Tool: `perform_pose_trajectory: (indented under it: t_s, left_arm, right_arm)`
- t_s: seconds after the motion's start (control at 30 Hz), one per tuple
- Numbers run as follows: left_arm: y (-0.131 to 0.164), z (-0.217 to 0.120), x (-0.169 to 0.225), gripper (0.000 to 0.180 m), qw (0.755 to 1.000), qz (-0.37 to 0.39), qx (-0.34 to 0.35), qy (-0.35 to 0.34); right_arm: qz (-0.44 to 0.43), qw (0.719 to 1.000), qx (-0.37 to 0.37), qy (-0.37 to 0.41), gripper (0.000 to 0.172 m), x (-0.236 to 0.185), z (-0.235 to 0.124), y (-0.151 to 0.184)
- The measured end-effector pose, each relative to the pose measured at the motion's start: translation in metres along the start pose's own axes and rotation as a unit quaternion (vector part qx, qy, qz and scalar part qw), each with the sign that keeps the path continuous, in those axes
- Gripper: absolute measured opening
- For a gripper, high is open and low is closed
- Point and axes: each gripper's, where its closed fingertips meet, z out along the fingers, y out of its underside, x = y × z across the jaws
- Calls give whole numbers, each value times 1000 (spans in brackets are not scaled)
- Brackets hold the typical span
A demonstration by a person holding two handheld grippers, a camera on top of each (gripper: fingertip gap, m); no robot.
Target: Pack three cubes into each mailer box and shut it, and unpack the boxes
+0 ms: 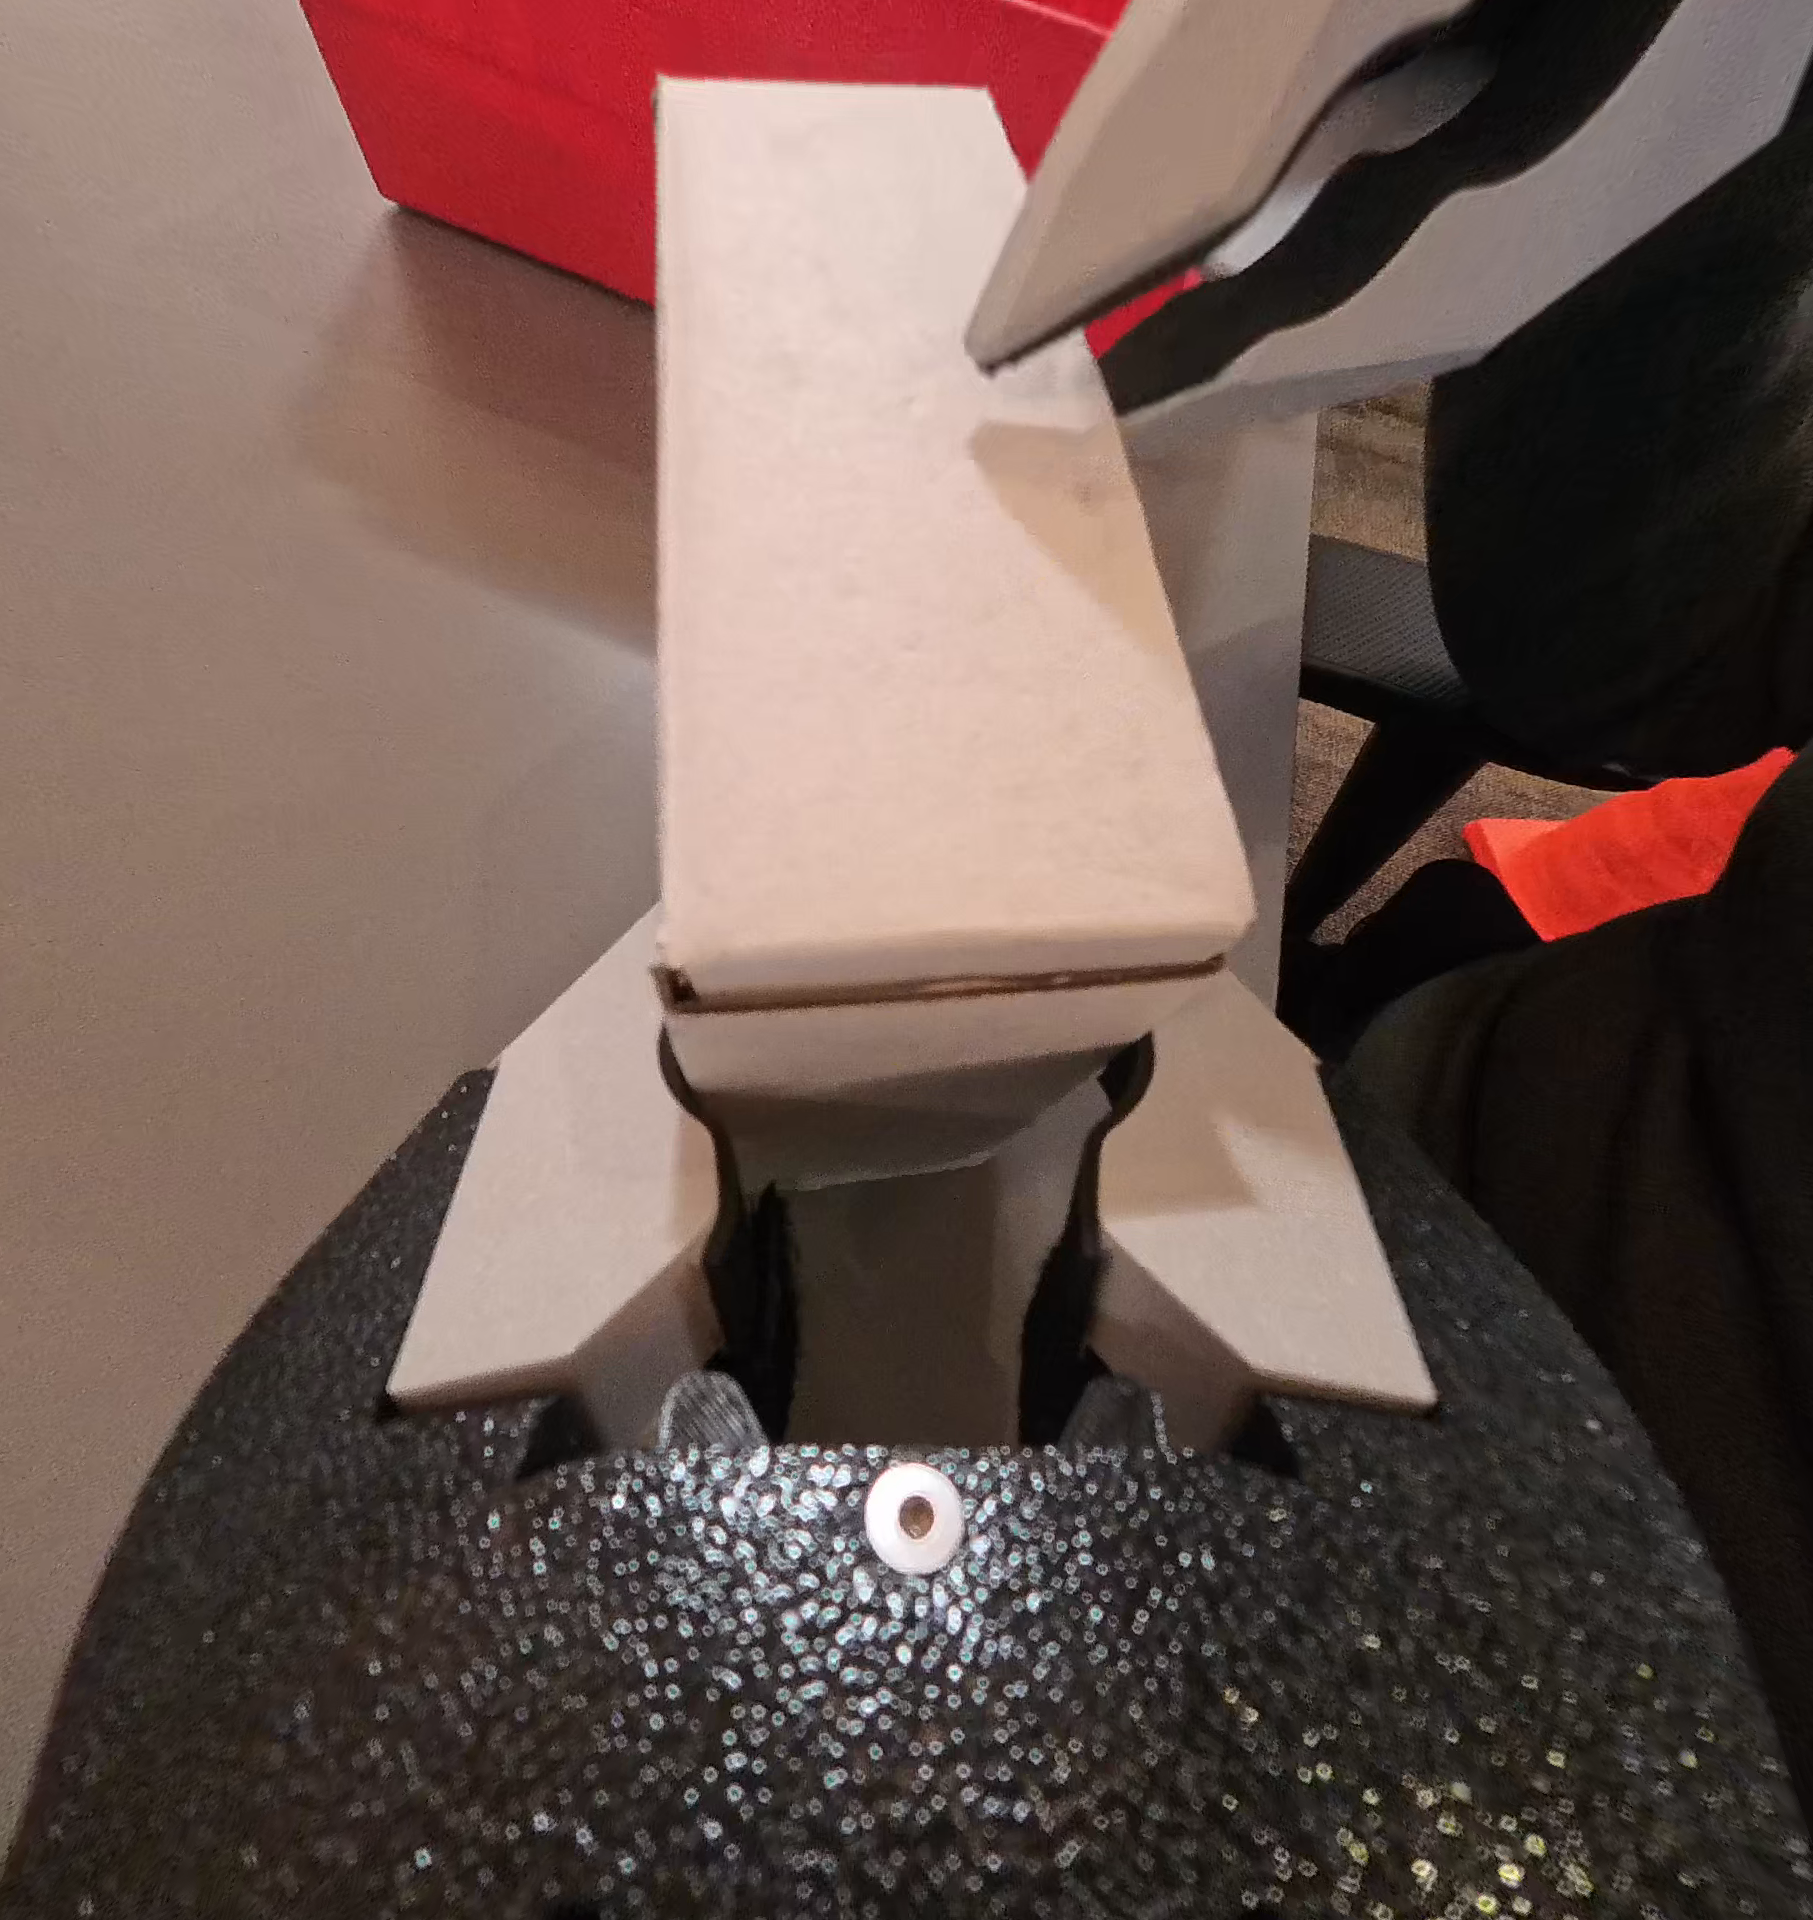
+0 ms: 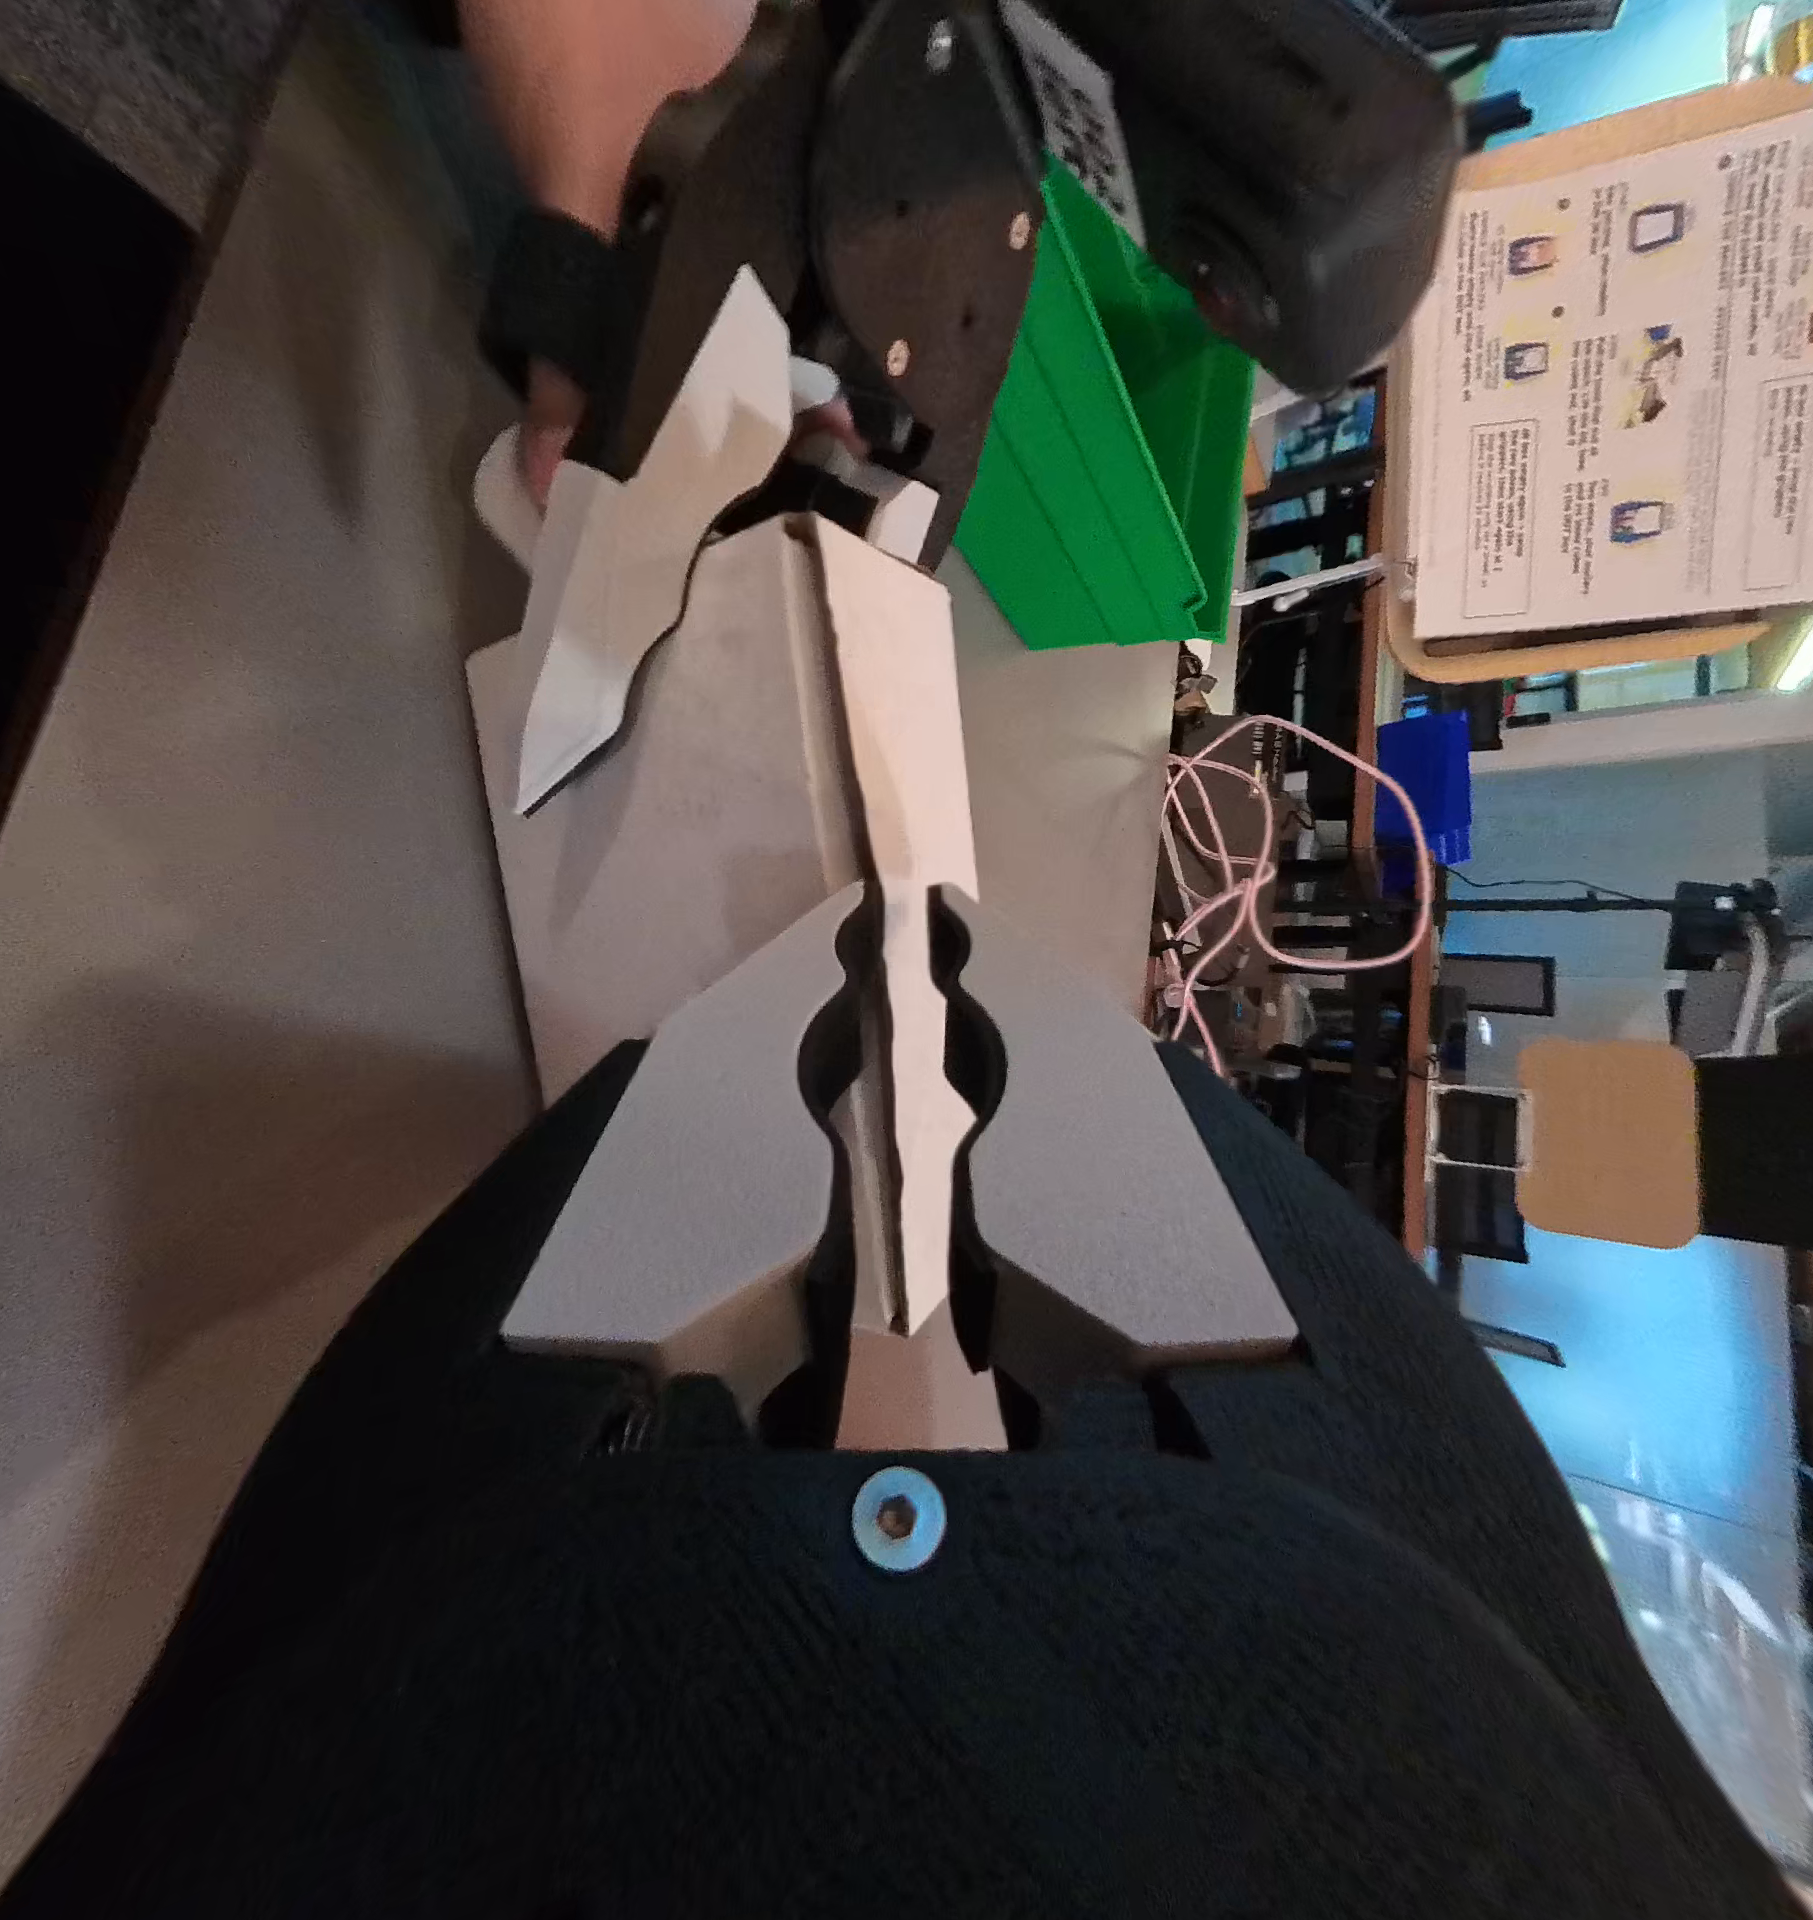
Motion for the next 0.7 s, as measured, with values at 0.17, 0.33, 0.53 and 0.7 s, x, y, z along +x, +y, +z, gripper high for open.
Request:
perform_pose_trajectory:
  t_s: [0.17,0.33,0.53,0.7]
  left_arm:
    - [0,-1,-6,70,1000,-2,2,-14]
    - [0,-2,-6,70,997,59,-15,-46]
    - [0,2,0,70,988,125,-43,-77]
    - [1,1,0,70,980,171,-53,-93]
  right_arm:
    - [-22,999,-29,18,2,3,6,1]
    - [1,999,-15,46,0,16,-6,-4]
    - [29,996,2,80,3,31,-23,-5]
    - [40,994,5,105,6,39,-23,-7]
